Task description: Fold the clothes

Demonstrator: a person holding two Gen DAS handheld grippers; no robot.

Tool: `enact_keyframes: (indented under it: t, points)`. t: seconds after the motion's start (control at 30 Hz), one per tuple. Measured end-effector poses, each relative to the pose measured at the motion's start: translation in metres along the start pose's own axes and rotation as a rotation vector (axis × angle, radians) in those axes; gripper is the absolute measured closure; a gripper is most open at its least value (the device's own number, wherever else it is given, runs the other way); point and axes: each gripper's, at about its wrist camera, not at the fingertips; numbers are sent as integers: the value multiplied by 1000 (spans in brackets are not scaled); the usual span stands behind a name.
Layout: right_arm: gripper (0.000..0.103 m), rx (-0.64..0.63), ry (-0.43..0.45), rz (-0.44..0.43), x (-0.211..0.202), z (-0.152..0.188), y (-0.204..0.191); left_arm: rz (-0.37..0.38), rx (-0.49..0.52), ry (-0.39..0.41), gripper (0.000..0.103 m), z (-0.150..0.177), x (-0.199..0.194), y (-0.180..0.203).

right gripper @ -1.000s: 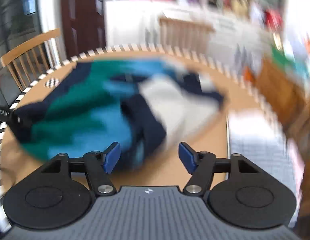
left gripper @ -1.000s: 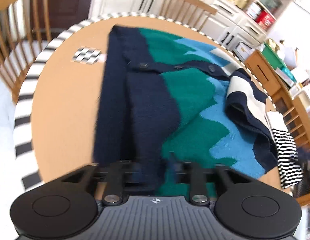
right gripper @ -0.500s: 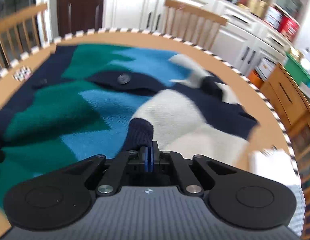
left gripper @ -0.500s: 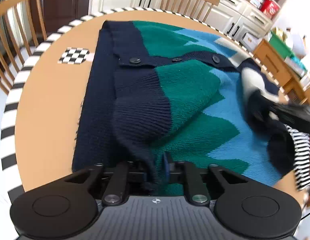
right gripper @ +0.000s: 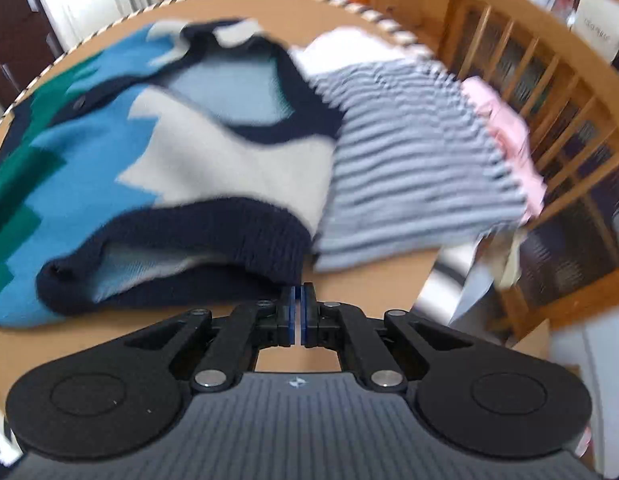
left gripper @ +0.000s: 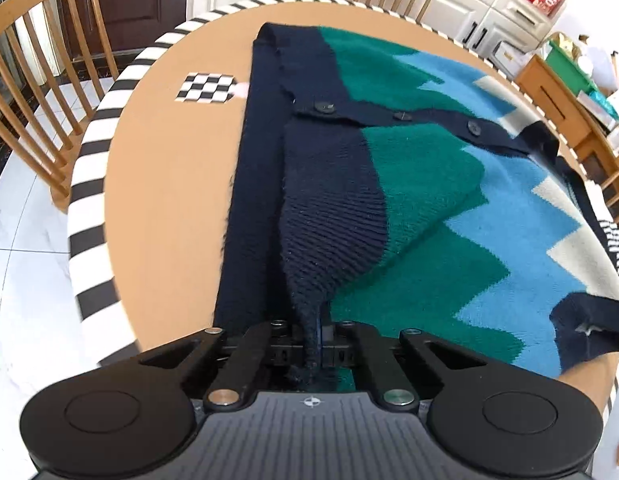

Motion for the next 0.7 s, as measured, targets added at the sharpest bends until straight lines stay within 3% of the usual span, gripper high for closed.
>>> enact_keyframes:
  t: [0.1,0.2,0.27,0.3,0.33,0.37,0.4,0.43,0.5,0.6,0.67,0.7]
  points:
    - [101,-41,-69,-39,-5,17,-13,7,25,-9,99,5,-14,-3]
    - [94,-35,-35,-38,-19,14,-9,16,42,-14,99,8,-28,-6]
    - [72,-43,43,-64,-28,0,-6,50,15,-7,95,7,-35,-6]
    - [46,-70,93,-88,-31,-8,-9,72,2,-2,88,7,-37,-6]
    - [40,-128,148,-119,-32,-15,-17,89,-9,5,83,7,-36,-5]
    - [42,-207,192,-144,-31,-19,-29,96,-14,9,73,8,-34,-2]
    - [43,-331,212,-150,-27,-19,-46,103,-10,9,71,10,-32,2]
    - [47,-462,219,-131,-19,-16,-64,110,4,11,69,12,-30,8]
    - [51,-677,228,-57,-2,-5,-90,111,36,20,49,15,-25,20]
    - [51,-818,183,20,20,3,-101,104,52,28,43,18,-20,30]
    - [51,-874,171,39,25,9,-101,104,43,29,43,20,-17,30]
    - [52,-910,177,53,28,12,-101,110,32,35,48,19,-14,29]
Point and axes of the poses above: each gripper's, at about its wrist camera, not at the fingertips, and x roughly the way its jaws point, y to its right, z to its underside, and after that the axes turned 8 degrees about y, right-handed
